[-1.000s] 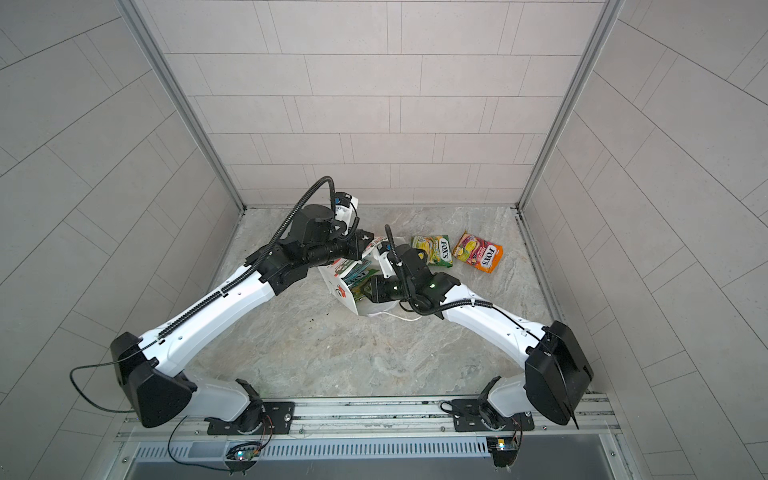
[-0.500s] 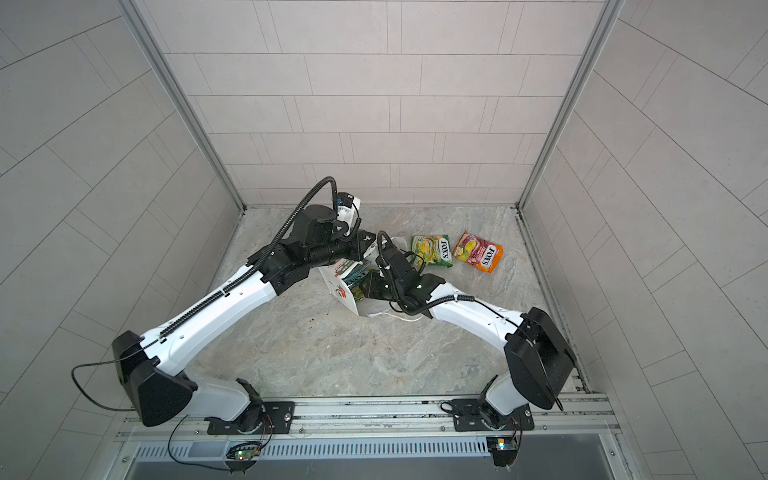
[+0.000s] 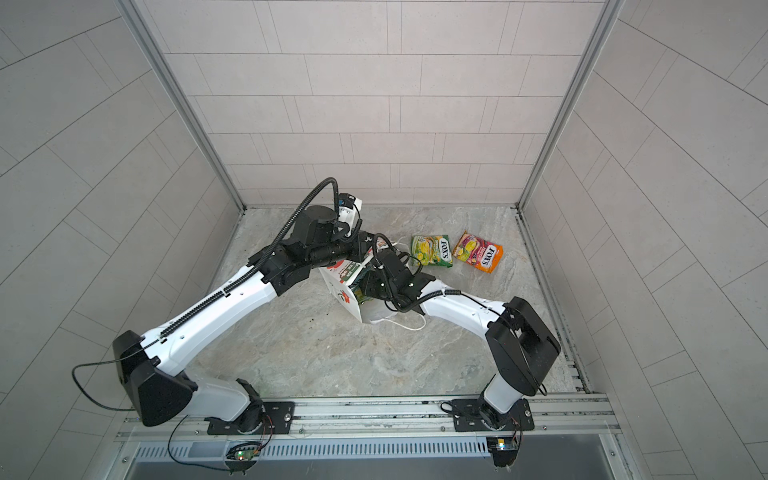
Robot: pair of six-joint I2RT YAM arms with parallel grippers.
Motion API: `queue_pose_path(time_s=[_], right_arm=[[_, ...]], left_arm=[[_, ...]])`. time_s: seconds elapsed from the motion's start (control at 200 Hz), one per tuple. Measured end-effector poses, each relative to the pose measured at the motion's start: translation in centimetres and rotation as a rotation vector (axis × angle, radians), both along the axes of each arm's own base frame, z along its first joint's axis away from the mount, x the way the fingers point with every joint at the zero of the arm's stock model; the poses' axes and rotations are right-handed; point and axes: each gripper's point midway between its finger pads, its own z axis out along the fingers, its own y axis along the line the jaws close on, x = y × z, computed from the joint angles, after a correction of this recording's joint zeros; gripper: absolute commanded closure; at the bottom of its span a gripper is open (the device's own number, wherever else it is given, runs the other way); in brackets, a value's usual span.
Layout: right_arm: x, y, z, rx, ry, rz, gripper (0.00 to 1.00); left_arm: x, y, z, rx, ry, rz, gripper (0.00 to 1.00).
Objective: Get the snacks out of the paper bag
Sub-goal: 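Reach the right gripper toward the teal and green candy bags inside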
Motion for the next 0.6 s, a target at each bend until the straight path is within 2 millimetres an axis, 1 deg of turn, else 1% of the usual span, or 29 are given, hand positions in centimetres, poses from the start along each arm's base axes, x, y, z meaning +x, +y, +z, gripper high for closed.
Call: queue_pose_path(time_s=[0.16, 0.405, 0.6], right_arm=[[0.4, 0.2, -0.3, 0.000, 0.005, -0.010, 0.61], [0.9, 0.6, -0.6, 0.004, 0.002, -0.018, 0.61], [2.0, 1.3, -0.4, 0.016, -0.014, -0.035, 0.64]], left_arm=[[0.1, 0.0, -0.1, 0.002, 0.003, 0.000, 1.00], [0.1, 0.0, -0.2, 0.003, 0.003, 0.000, 1.00], [0.1, 0.0, -0.2, 0.003, 0.003, 0.000, 1.00]])
